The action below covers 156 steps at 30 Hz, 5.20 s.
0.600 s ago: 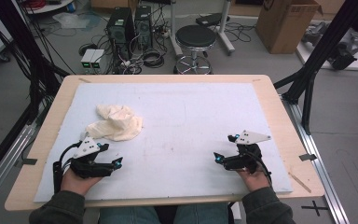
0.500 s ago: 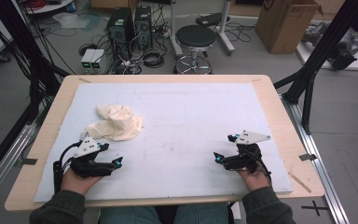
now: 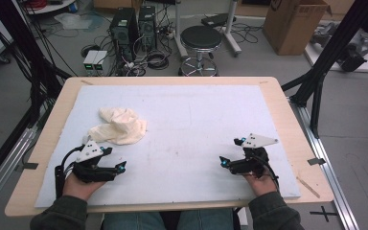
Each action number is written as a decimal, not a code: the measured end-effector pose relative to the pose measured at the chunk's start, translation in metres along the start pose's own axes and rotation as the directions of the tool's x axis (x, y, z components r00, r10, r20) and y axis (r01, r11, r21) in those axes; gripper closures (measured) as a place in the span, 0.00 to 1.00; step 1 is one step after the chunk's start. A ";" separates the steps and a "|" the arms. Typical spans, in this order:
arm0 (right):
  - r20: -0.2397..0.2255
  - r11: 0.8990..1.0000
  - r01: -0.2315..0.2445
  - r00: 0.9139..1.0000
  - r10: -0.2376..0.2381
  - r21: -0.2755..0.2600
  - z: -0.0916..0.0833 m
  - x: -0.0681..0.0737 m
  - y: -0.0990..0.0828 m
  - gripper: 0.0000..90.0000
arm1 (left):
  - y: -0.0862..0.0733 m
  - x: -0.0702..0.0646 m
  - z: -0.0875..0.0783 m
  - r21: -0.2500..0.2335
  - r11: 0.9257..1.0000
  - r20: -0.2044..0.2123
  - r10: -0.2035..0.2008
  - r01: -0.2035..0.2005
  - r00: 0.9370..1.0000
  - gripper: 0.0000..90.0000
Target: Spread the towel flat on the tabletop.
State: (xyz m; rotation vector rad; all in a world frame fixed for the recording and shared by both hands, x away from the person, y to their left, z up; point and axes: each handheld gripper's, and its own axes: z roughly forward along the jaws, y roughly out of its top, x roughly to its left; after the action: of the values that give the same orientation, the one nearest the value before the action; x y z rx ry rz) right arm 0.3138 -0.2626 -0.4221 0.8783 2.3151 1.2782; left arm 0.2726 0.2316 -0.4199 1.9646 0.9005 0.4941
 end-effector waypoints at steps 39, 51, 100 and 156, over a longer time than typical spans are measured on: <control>-0.008 1.000 0.021 1.000 -0.021 -0.009 0.000 0.007 0.002 0.12 | 0.034 0.027 -0.016 -0.039 0.999 -0.071 -0.005 0.002 0.997 0.28; -0.016 0.999 0.031 0.999 -0.031 -0.012 0.001 0.007 0.003 0.12 | 0.069 0.061 0.015 -0.012 0.999 -0.133 -0.054 0.053 0.990 0.28; -0.050 0.999 0.050 0.997 -0.050 -0.005 0.002 0.010 0.002 0.12 | 0.051 0.089 0.104 0.145 0.963 -0.229 -0.190 0.227 0.955 0.80; -0.026 0.998 0.061 0.998 -0.061 -0.030 -0.005 0.011 0.003 0.12 | 0.122 -0.068 0.097 -0.049 0.993 0.260 -0.090 0.106 0.961 0.83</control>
State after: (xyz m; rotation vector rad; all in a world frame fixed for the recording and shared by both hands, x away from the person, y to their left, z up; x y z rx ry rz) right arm 0.3039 -0.2572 -0.4171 0.7796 2.3187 1.3028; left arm 0.3385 0.0844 -0.3661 1.8650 0.8017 0.2006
